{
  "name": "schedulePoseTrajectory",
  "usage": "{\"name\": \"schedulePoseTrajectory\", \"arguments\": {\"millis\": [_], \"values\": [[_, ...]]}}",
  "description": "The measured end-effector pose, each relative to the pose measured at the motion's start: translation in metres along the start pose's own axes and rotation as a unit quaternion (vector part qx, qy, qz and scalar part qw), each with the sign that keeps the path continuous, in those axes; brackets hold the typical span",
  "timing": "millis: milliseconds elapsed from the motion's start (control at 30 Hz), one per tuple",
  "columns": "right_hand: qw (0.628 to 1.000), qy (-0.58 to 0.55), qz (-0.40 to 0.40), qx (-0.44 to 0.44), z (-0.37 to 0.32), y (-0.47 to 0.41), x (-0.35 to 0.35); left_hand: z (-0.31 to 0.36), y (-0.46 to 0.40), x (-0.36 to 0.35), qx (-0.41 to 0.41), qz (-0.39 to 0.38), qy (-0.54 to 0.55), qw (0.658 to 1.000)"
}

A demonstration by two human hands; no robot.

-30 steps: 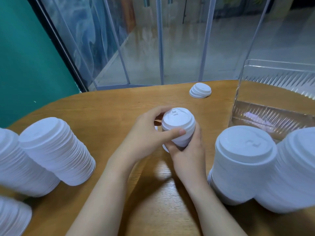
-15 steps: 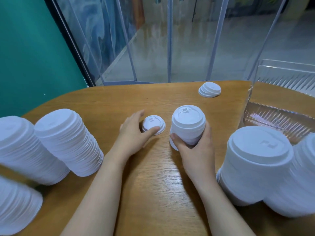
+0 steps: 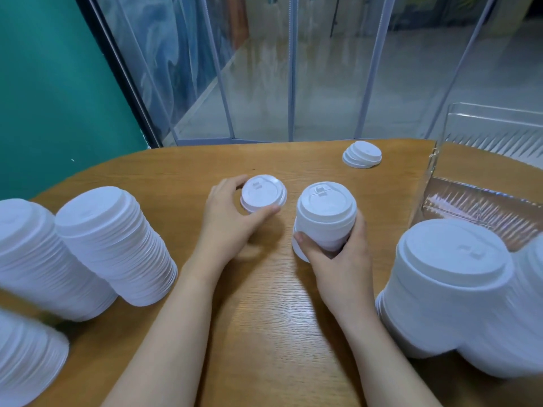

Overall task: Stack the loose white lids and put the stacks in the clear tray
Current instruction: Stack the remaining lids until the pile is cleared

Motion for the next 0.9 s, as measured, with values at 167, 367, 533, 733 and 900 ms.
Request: {"name": "schedulePoseTrajectory", "arguments": {"millis": [167, 367, 533, 733, 900], "values": [[1.0, -0.006, 0.0, 0.0, -0.001, 0.001, 0.0, 0.044, -0.004, 0.024, -0.069, 0.042, 0.007, 0.997], [1.0, -0.011, -0.004, -0.007, -0.001, 0.002, -0.001, 0.088, 0.005, 0.022, -0.116, -0.016, 0.028, 0.993], [1.0, -0.016, -0.01, -0.01, -0.001, 0.003, -0.003, 0.102, 0.015, 0.0, -0.141, -0.094, 0.002, 0.986], [1.0, -0.018, -0.003, 0.0, -0.004, 0.003, -0.002, 0.1, 0.022, -0.02, -0.117, -0.151, 0.049, 0.98], [1.0, -0.027, -0.006, 0.002, -0.004, 0.003, -0.002, 0.1, 0.025, -0.025, -0.116, -0.164, 0.052, 0.978]]}}
Point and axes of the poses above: each hand's wrist, its own y-axis away from the middle knuckle, its own x-axis out of the back of the hand, z = x × y, the point moved 9 cm from there along -y, towards the middle knuckle, and after that the axes turned 2 degrees about -y, right-handed, at the moved point
